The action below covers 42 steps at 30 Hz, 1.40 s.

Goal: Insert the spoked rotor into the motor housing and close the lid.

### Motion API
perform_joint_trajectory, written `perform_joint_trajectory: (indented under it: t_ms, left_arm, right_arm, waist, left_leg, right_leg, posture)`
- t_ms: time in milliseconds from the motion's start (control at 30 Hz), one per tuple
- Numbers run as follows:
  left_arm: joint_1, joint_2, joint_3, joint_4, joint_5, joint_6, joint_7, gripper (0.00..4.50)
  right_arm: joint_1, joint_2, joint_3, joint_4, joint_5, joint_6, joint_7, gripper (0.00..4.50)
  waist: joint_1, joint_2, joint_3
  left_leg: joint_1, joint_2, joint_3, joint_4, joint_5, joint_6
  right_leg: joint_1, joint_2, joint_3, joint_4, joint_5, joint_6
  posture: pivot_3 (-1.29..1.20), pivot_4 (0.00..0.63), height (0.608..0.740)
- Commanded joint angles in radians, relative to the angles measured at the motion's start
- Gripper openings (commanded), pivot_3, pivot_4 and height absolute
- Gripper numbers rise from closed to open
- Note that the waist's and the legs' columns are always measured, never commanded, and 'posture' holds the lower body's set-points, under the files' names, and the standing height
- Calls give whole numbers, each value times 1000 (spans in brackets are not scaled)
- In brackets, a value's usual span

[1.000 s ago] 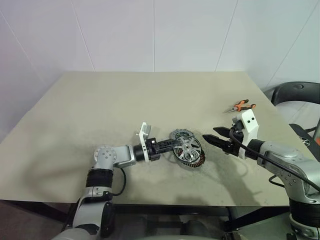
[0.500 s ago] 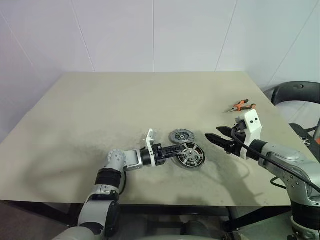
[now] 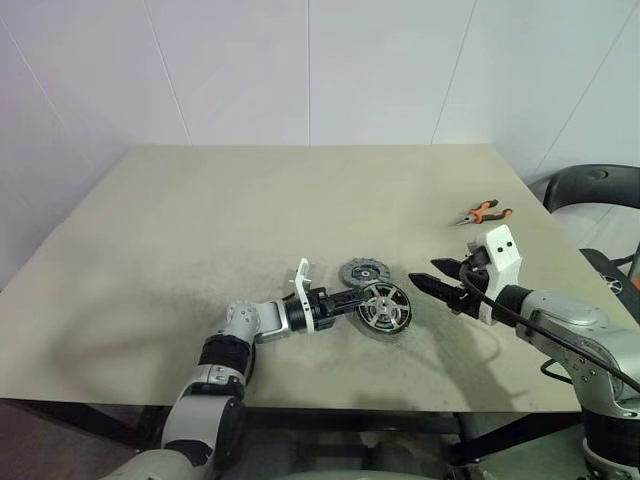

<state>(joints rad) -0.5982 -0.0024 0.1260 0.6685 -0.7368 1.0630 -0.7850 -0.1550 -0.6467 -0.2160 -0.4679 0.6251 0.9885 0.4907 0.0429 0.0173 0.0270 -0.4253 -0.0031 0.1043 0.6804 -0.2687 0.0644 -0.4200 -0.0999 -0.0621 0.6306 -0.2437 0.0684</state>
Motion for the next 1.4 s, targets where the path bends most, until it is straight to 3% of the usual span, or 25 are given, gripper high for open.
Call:
perform_joint_trajectory:
  t_ms: [33,467,900,1100,1400]
  left_arm:
    - [0,-6,-17,72,56,-44,-8,467]
    - [-41,3,33,124,60,-49,-29,467]
    - [-15,15,-31,66,105,-58,-92,467]
    - [-17,14,-45,106,148,-103,-76,2317]
    - [-10,35,2,49,118,-82,-52,2317]
  right_arm:
    - [-5,-8,-5,-33,-5,-24,0,3078]
    - [-5,-8,9,-28,-22,-33,7,3078]
    - [-13,-8,37,-15,-45,-43,6,3078]
    - [-13,-5,35,-10,-53,-51,9,3078]
    - [1,0,35,-16,-53,-57,9,3078]
  waist:
    - [0,1,0]
    - [-1,2,-1]
    - [-3,2,0]
    - [0,2,0]
    - [-3,2,0]
  left_leg:
    - [0,0,0,0,0,0]
    - [0,-1,0,0,0,0]
    - [0,0,0,0,0,0]
    - [-1,0,0,-2,0,0]
    - [-1,0,0,-2,-2,3]
  right_leg:
    - [0,-1,0,0,0,0]
    - [3,-4,-4,-1,2,4]
    - [2,-4,-4,-3,2,4]
    - [1,-4,-4,-5,2,4]
    - [7,-4,-4,-15,4,7]
  posture:
    - [0,0,740]
    - [0,0,740]
    - [0,0,740]
    - [0,0,740]
    - [0,0,740]
